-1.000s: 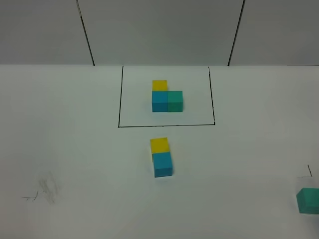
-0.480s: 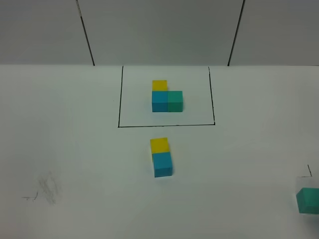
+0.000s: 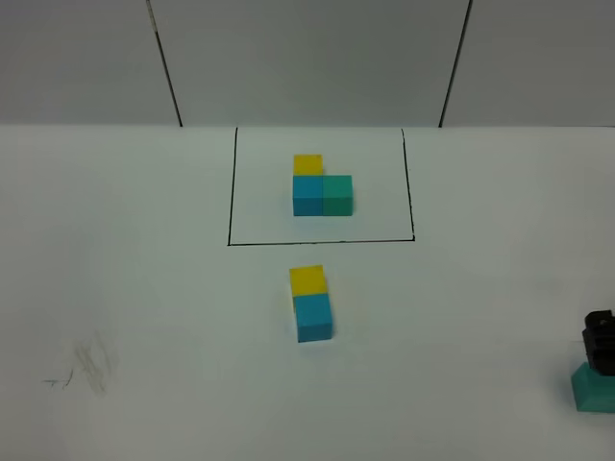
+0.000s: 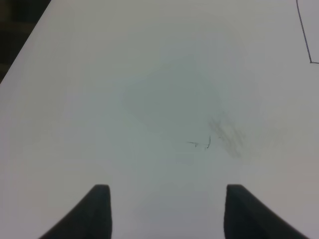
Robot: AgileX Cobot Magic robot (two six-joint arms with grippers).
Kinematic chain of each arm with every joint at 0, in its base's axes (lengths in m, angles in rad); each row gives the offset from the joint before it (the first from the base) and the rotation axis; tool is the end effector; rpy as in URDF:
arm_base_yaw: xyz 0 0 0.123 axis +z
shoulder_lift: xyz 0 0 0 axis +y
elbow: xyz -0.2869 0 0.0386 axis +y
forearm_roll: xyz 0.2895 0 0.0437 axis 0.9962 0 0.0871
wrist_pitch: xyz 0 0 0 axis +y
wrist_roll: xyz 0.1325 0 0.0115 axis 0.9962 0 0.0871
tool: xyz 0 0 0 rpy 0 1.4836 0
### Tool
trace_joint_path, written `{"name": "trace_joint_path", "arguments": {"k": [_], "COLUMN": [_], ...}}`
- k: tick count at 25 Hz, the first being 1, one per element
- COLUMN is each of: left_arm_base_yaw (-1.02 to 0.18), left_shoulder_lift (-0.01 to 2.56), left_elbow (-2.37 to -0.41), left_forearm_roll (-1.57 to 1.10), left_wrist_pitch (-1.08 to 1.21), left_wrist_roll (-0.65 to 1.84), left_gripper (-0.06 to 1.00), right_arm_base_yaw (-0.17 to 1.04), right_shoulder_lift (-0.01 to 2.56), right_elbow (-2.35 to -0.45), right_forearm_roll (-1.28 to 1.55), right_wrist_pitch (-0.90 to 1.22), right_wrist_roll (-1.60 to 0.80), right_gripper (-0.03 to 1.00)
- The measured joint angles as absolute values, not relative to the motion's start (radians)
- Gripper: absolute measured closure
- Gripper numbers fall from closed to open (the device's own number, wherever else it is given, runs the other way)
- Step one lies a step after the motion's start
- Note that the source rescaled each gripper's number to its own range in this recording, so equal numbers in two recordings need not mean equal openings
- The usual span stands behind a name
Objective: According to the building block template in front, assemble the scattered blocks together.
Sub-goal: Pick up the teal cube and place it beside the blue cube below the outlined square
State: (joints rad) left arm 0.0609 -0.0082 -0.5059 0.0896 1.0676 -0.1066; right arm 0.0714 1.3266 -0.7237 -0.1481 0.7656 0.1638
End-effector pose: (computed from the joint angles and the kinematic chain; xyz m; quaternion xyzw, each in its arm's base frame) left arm 0.0611 0.0142 0.2802 -0.0733 0.8473 0.0327 0.5250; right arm 0.2700 0.0057 0.1560 0.0002 0.9879 -0.0411 0.1497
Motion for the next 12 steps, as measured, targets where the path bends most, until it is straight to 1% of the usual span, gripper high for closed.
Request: {"name": "trace_joint_path", "arguments": {"k": [8,12], "left_arm_base_yaw": [0.061,0.061], "left_shoulder_lift": [-0.008,-0.008], "left_elbow": [-0.506,-0.506], "left_forearm_roll": [0.09,0.09], "left_wrist_pitch": [1.068,1.068], "left_wrist_roll": [-0.107,-0.107], "left_gripper": [0.82,0.82], "right_arm_base_yaw": [0.054,0.053], "right_shoulder_lift": [1.438,1.491], "right_elbow": [-0.724,-0.724], "right_forearm_roll": [-0.111,-0.1], "right_wrist_pitch": [0.664,0.653], "right_wrist_roll": [0.143,0.143], "right_gripper": [-0.03,-0.03]}}
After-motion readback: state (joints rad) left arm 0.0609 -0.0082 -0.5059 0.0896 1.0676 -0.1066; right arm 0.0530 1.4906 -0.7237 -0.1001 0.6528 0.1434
